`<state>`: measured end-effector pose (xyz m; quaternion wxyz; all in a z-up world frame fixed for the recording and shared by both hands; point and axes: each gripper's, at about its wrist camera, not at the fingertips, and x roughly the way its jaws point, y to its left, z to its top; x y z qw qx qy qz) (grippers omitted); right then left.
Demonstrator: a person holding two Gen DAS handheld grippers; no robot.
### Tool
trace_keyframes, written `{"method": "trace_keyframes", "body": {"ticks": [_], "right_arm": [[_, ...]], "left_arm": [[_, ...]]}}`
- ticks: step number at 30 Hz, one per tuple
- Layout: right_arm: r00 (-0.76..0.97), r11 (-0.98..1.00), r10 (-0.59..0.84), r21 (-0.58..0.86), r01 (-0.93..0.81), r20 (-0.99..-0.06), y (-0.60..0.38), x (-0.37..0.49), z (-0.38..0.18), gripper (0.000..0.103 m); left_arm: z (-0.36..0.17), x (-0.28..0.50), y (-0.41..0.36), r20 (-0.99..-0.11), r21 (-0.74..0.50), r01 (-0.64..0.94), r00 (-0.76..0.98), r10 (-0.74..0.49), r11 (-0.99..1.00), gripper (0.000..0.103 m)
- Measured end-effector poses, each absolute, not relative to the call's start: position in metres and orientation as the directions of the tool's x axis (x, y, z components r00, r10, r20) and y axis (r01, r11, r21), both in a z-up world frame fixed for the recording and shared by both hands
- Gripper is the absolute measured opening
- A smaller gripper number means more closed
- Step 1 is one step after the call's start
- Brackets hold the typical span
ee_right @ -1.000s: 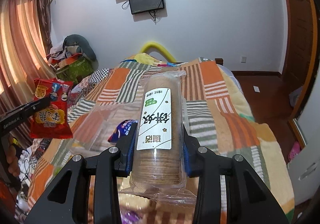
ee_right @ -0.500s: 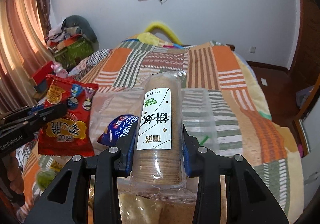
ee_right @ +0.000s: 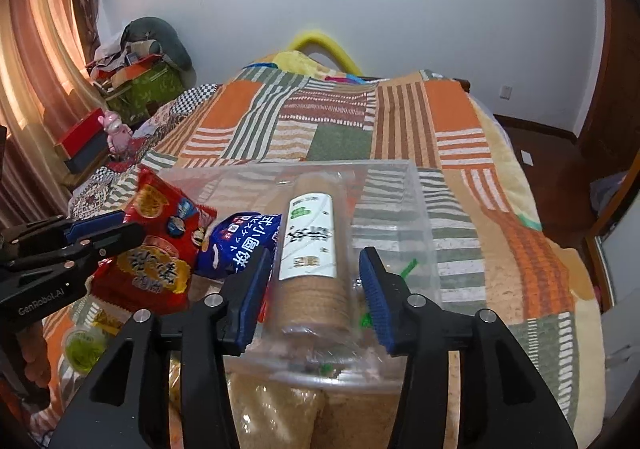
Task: Organize snacks
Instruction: 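Place the red chip bag in the box with the left gripper while the right places the cracker tube, then grasp the puffed snack bag with the left gripper while the right grasps the green pea bag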
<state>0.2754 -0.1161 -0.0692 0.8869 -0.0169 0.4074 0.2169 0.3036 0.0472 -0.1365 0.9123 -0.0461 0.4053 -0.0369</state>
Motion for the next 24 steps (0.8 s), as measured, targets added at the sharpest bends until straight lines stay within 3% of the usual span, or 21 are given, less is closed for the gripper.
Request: {"method": "trace_keyframes", "body": {"ticks": [8,17,24], "right_arm": [[0.602,0.904,0.374,0.133,-0.406,-0.706,-0.131,0.251,-0.048,0.053],[0.628,0.906,0.387,0.15,-0.396,-0.675,-0.154,0.203,-0.027,0.055],[0.63,0.91,0.385,0.162,-0.383,-0.675,-0.164,0.162,-0.028,0.06]], "left_arm": [[-0.104,0.26,0.05,-0.706,-0.065,0.033,0.705,-0.069,0.997,0.057],[-0.077,0.194,0.054,-0.68,-0.031,0.017,0.732,-0.034,0.999,0.068],[-0.088,0.154,0.046,-0.705,-0.019,0.031,0.708,-0.035,0.999,0.079]]}}
